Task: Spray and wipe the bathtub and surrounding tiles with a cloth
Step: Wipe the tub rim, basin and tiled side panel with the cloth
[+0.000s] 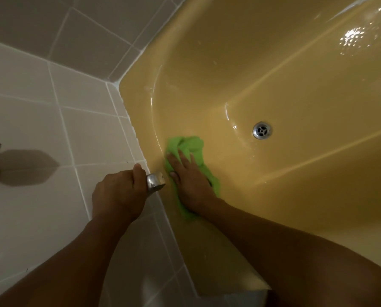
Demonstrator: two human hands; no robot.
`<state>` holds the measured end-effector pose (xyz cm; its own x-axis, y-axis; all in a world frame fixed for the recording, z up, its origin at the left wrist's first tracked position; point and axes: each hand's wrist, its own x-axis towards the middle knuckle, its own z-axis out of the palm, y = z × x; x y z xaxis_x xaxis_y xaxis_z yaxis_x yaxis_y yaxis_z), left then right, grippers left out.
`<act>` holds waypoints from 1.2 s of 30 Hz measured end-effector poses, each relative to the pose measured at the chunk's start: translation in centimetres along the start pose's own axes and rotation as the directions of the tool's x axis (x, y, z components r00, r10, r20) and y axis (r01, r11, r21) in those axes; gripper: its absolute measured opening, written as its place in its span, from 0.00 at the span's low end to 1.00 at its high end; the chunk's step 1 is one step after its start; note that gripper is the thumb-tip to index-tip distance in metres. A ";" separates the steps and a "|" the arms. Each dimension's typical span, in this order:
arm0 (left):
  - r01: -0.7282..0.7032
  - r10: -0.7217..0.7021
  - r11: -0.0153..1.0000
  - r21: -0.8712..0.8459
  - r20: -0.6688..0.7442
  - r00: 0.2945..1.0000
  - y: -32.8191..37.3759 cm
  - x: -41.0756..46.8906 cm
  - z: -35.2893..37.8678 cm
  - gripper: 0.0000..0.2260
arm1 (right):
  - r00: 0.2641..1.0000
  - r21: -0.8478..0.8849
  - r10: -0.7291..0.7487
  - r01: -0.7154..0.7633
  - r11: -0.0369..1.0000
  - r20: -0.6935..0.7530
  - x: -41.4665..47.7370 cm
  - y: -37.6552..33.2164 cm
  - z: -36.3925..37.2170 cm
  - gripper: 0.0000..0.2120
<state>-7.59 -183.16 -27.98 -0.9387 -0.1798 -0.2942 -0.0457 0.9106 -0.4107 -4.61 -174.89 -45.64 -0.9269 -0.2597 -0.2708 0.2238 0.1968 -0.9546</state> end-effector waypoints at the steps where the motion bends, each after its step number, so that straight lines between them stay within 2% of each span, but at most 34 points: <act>1: 0.017 -0.017 1.000 -0.012 -0.019 1.000 -0.1 0.1 0.1 0.20 | 1.000 -0.095 0.001 0.001 0.995 0.016 1.2 -0.5 0.9 0.25; 3: 0.035 -0.037 0.999 -0.022 -0.065 0.997 0.0 0.2 0.1 0.22 | 0.999 -0.188 0.046 -0.042 0.981 0.013 2.7 -0.9 1.8 0.25; 7: 0.049 -0.053 0.997 -0.060 -0.066 0.996 0.0 0.2 0.2 0.22 | 0.996 -0.159 0.082 -0.078 0.984 0.020 4.7 -0.1 0.8 0.25; 10: -0.005 0.004 0.999 -0.035 -0.043 0.999 -0.3 0.3 0.3 0.21 | 0.994 -0.111 0.106 -0.101 0.989 0.040 5.2 0.7 0.0 0.25; 12: -0.020 0.018 0.998 -0.058 -0.033 0.999 -0.4 0.3 0.3 0.22 | 0.997 -0.093 0.073 -0.070 0.993 0.030 4.0 0.7 -0.1 0.22; 14: -0.004 -0.002 0.995 -0.101 -0.050 0.999 -0.2 0.3 0.2 0.22 | 1.000 -0.079 0.020 -0.019 0.997 0.011 1.9 1.3 0.0 0.24; 16: -0.018 0.014 0.996 -0.089 -0.049 0.999 -0.2 0.2 0.2 0.22 | 1.000 -0.071 -0.024 0.025 0.997 0.011 -0.3 2.5 0.0 0.27; 19: -0.056 0.055 0.998 -0.034 -0.030 0.998 -0.5 0.2 0.2 0.19 | 0.998 -0.024 -0.037 0.038 0.999 0.046 -2.4 4.5 -0.4 0.23; 22: -0.070 0.069 0.997 -0.029 -0.023 0.997 -0.8 0.3 0.4 0.18 | 0.994 -0.023 -0.046 0.048 0.999 0.104 -3.0 5.0 -1.2 0.23; 25: -0.082 0.082 0.996 0.027 -0.021 0.996 -1.3 0.5 0.9 0.17 | 0.990 -0.019 -0.100 0.103 0.995 0.097 -2.4 4.3 -1.6 0.24; 27: -0.039 0.038 0.999 -0.010 -0.069 0.997 -1.0 0.6 1.0 0.19 | 0.986 -0.025 -0.131 0.134 0.991 0.102 -1.8 4.0 -1.6 0.25; 29: 0.000 -0.006 0.997 -0.072 -0.082 0.997 -0.8 0.7 0.8 0.20 | 0.988 0.001 -0.112 0.112 0.994 0.108 -1.6 4.0 -1.3 0.24; 33: -0.074 0.073 0.997 0.017 0.031 0.997 -1.0 0.6 0.6 0.19 | 0.989 0.047 -0.002 -0.005 0.999 0.145 -2.9 4.5 -1.3 0.23; 36: -0.039 0.040 0.995 -0.097 0.009 0.999 -0.7 0.8 0.3 0.20 | 0.965 -0.017 0.106 -0.105 0.994 0.240 -4.2 5.3 -2.3 0.23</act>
<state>-8.18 -184.02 -28.14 -0.9365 -0.1467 -0.3187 -0.0419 0.9487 -0.3134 -0.20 -170.56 -49.24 -0.7984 -0.4568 -0.3922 0.3145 0.2389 -0.9187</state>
